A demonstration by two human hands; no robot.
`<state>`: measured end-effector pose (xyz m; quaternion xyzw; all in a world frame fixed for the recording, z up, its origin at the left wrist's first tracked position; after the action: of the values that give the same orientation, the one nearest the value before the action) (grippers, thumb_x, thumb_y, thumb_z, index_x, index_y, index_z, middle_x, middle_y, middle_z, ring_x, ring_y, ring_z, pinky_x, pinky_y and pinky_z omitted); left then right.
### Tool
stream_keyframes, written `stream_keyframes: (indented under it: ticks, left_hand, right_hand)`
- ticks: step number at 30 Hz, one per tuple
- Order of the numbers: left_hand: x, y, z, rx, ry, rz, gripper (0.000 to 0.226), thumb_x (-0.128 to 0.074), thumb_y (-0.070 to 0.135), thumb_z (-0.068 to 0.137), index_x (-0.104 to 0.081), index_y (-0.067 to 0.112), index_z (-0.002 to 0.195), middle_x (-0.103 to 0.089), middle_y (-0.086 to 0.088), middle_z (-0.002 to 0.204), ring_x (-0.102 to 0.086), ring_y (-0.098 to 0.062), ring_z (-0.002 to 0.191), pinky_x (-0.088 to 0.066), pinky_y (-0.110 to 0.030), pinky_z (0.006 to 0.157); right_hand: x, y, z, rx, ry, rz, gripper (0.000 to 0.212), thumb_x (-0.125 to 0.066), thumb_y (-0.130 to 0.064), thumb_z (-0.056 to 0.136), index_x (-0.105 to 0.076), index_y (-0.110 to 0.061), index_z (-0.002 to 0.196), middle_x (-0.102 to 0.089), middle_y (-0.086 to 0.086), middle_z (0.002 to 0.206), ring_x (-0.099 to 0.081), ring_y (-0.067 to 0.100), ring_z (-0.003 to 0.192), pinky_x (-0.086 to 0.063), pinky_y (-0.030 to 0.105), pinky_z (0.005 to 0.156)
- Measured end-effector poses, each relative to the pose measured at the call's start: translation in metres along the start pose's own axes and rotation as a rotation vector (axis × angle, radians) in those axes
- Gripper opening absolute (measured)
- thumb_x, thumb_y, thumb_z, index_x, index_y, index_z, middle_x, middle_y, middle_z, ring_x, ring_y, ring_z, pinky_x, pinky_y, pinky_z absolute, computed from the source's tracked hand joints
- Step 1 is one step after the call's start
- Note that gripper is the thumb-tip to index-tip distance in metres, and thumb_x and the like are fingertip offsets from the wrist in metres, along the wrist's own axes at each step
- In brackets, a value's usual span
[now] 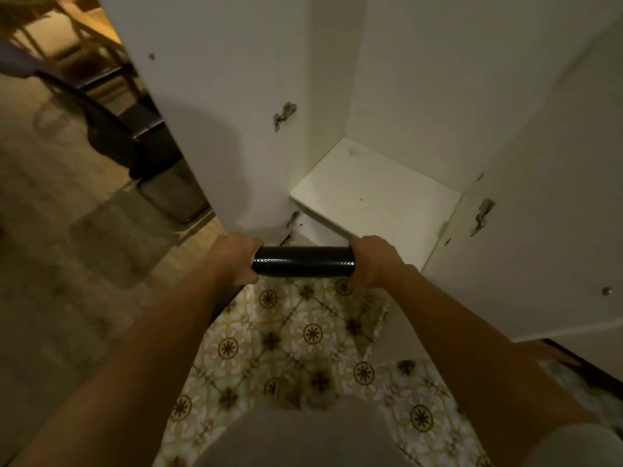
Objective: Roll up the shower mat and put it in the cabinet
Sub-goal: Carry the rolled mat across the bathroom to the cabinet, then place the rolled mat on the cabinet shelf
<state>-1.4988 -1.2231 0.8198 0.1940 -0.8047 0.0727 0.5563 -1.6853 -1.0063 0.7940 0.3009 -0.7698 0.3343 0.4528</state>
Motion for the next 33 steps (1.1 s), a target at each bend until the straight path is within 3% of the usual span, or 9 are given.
stream_keyframes:
  ticks: [3, 9, 12, 16, 19, 22, 26, 29, 33]
  left_hand:
    - [0.025, -0.011, 0.036, -0.085, 0.011, -0.015, 0.04, -0.075, 0.03, 0.065, -0.063, 0.021, 0.102, -0.068, -0.005, 0.098, -0.064, -0.027, 0.092, -0.053, -0.04, 0.082]
    - [0.052, -0.016, 0.117, -0.162, -0.029, -0.133, 0.036, -0.077, 0.032, 0.068, -0.062, 0.032, 0.1, -0.066, 0.003, 0.094, -0.063, -0.022, 0.092, -0.052, -0.037, 0.082]
    - [0.069, -0.02, 0.159, -0.233, -0.073, -0.288, 0.039, -0.083, 0.033, 0.064, -0.06, 0.041, 0.095, -0.063, 0.014, 0.087, -0.06, -0.009, 0.082, -0.049, -0.029, 0.074]
    - [0.096, -0.025, 0.224, -0.319, -0.097, -0.39, 0.04, -0.091, 0.032, 0.057, -0.07, 0.027, 0.091, -0.069, 0.01, 0.08, -0.064, -0.002, 0.068, -0.055, -0.027, 0.064]
    - [0.116, -0.027, 0.276, -0.252, -0.26, -0.525, 0.046, -0.092, 0.031, 0.055, -0.071, 0.028, 0.096, -0.074, 0.004, 0.086, -0.07, -0.008, 0.075, -0.06, -0.027, 0.066]
    - [0.133, -0.035, 0.324, -0.214, -0.475, -0.77, 0.052, -0.091, 0.028, 0.059, -0.071, 0.031, 0.107, -0.074, 0.004, 0.103, -0.07, -0.012, 0.095, -0.057, -0.026, 0.075]
    - [0.14, -0.042, 0.378, -0.075, -0.398, -1.186, 0.068, -0.092, 0.024, 0.051, -0.069, 0.02, 0.116, -0.071, -0.007, 0.115, -0.066, -0.023, 0.109, -0.053, -0.03, 0.081]
    - [0.132, -0.045, 0.393, -0.049, -0.417, -1.369, 0.062, -0.088, 0.018, 0.058, -0.069, 0.016, 0.116, -0.069, -0.011, 0.118, -0.064, -0.027, 0.111, -0.057, -0.031, 0.08]
    - [0.121, -0.037, 0.43, 0.089, -0.348, -1.633, 0.047, -0.074, 0.005, 0.075, -0.064, 0.005, 0.121, -0.065, -0.018, 0.124, -0.063, -0.03, 0.113, -0.058, -0.029, 0.081]
  right_hand:
    - [0.018, 0.008, 0.019, -0.038, 0.029, 0.042, 0.053, -0.084, -0.036, 0.062, -0.058, -0.02, 0.106, -0.056, -0.002, 0.089, -0.057, 0.017, 0.083, -0.047, 0.029, 0.069]
    - [0.053, 0.046, 0.06, -0.139, 0.036, 0.097, 0.046, -0.086, -0.037, 0.057, -0.061, -0.026, 0.094, -0.061, -0.005, 0.081, -0.061, 0.017, 0.077, -0.053, 0.032, 0.071]
    - [0.069, 0.073, 0.085, -0.177, 0.033, 0.112, 0.052, -0.086, -0.042, 0.052, -0.065, -0.021, 0.095, -0.063, -0.003, 0.079, -0.061, 0.015, 0.072, -0.053, 0.028, 0.065]
    - [0.096, 0.111, 0.13, -0.233, 0.011, 0.16, 0.062, -0.085, -0.049, 0.046, -0.064, -0.02, 0.096, -0.064, -0.004, 0.08, -0.063, 0.012, 0.068, -0.059, 0.029, 0.063]
    - [0.121, 0.144, 0.167, -0.251, -0.046, 0.251, 0.073, -0.087, -0.056, 0.038, -0.06, -0.024, 0.098, -0.062, -0.006, 0.087, -0.062, 0.013, 0.078, -0.06, 0.031, 0.07]
    - [0.142, 0.181, 0.198, -0.259, -0.101, 0.307, 0.078, -0.085, -0.065, 0.03, -0.061, -0.029, 0.095, -0.062, -0.01, 0.09, -0.061, 0.009, 0.081, -0.059, 0.029, 0.072]
    - [0.157, 0.222, 0.226, -0.324, -0.11, 0.476, 0.083, -0.086, -0.07, 0.025, -0.063, -0.033, 0.095, -0.06, -0.012, 0.1, -0.06, 0.01, 0.088, -0.059, 0.032, 0.076]
    - [0.163, 0.238, 0.229, -0.367, -0.054, 0.673, 0.077, -0.09, -0.068, 0.027, -0.067, -0.033, 0.092, -0.065, -0.009, 0.098, -0.064, 0.012, 0.086, -0.06, 0.032, 0.073]
    - [0.173, 0.272, 0.243, -0.426, 0.081, 1.091, 0.062, -0.096, -0.049, 0.046, -0.074, -0.016, 0.092, -0.077, 0.004, 0.087, -0.074, 0.019, 0.079, -0.061, 0.033, 0.065]
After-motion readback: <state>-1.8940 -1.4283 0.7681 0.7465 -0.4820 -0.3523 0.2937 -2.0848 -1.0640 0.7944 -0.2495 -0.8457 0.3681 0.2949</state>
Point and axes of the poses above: each hand's wrist, its own z-axis towards the middle knuckle, its own x-axis out of the back of the hand, y = z × x, the point moved 1 cm from there along z, towards the middle knuckle
